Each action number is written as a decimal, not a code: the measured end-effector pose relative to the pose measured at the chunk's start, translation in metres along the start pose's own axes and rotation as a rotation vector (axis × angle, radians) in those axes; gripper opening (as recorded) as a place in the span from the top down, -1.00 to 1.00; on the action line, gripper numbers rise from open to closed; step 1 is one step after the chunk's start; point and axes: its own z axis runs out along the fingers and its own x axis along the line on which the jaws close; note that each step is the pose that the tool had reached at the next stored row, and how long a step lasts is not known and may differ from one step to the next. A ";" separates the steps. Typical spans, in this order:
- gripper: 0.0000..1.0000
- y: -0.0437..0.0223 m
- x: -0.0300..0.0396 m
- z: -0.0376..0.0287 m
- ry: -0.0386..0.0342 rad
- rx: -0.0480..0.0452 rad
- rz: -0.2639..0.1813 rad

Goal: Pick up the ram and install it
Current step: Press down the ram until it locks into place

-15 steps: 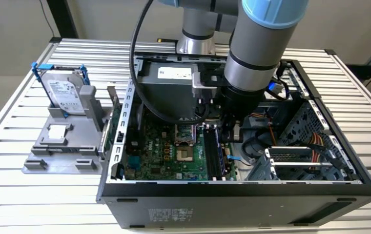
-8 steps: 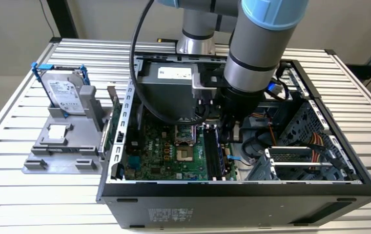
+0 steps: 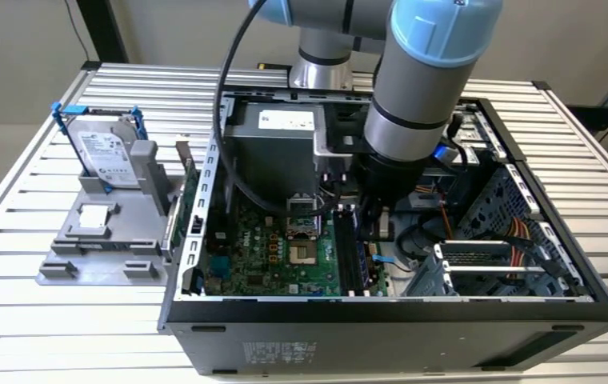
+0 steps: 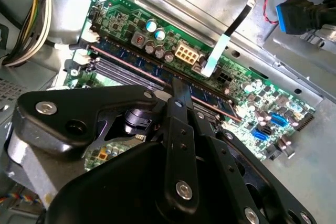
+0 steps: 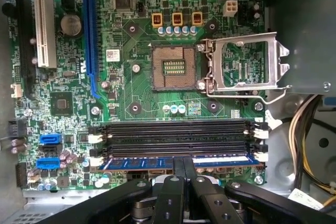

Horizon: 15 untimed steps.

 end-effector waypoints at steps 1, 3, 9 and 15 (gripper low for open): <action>1.00 0.0000 0.0000 0.0018 0.0000 0.0000 0.000; 1.00 0.0000 0.0001 0.0049 0.0017 -0.0004 0.000; 1.00 -0.0001 -0.0006 0.0050 -0.0048 0.0001 0.000; 1.00 0.0002 0.0004 -0.0231 -0.0017 -0.0003 0.000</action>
